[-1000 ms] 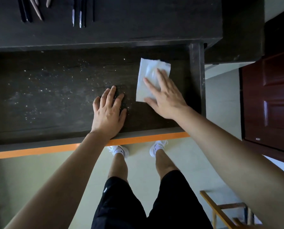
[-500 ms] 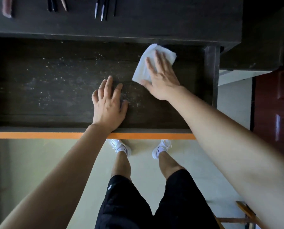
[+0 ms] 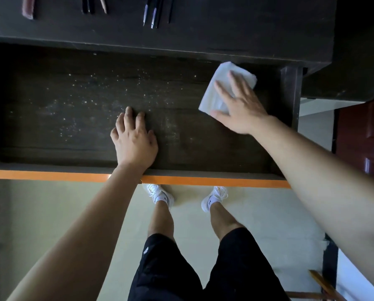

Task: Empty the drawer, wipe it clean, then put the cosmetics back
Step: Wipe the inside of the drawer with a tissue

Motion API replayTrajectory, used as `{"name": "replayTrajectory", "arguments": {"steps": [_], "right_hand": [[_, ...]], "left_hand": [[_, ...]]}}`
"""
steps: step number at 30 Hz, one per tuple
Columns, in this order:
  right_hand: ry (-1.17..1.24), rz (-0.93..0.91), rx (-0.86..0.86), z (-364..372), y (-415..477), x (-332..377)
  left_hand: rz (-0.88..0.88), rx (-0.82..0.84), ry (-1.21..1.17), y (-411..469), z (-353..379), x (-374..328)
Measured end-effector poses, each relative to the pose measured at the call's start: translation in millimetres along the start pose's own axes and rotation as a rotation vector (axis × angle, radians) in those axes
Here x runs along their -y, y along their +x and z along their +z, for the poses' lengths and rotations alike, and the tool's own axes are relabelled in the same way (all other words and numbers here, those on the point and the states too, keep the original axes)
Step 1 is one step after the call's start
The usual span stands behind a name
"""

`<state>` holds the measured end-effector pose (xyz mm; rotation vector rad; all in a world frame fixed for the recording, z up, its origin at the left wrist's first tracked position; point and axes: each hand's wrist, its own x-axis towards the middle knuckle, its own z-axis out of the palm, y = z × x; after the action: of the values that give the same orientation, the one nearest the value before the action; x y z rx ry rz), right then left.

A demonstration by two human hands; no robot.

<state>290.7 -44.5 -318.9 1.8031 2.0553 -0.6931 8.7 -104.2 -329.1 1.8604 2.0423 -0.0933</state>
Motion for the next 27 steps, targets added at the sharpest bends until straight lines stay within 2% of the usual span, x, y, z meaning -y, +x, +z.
{"name": "replayTrajectory", "arguments": {"steps": [7, 11, 13, 17, 20, 23, 27], "right_hand": [[-0.075, -0.233, -0.011, -5.8, 49.4, 102.1], [-0.072, -0.276, -0.003, 0.7, 39.5, 90.4], [-0.039, -0.197, -0.013, 3.2, 23.2, 54.8], [0.022, 0.159, -0.01, 14.6, -19.9, -28.7], [0.016, 0.243, 0.0, 22.2, -27.6, -47.1], [-0.041, 0.149, -0.013, 27.4, -22.2, -23.4], [-0.071, -0.198, -0.01, 47.7, -39.5, 40.1]], "left_hand": [[0.002, 0.001, 0.01, -0.2, 2.3, -0.2], [0.006, 0.002, 0.009, 0.1, 1.6, -0.8], [0.004, 0.009, 0.012, 0.1, 1.2, -1.7], [0.003, 0.019, 0.017, -0.1, 1.7, -1.3], [0.0, 0.037, 0.017, -0.3, 1.9, -1.4], [0.001, 0.039, 0.013, -0.5, 1.5, -1.5], [-0.005, 0.042, 0.004, -1.2, 1.0, -3.6]]}}
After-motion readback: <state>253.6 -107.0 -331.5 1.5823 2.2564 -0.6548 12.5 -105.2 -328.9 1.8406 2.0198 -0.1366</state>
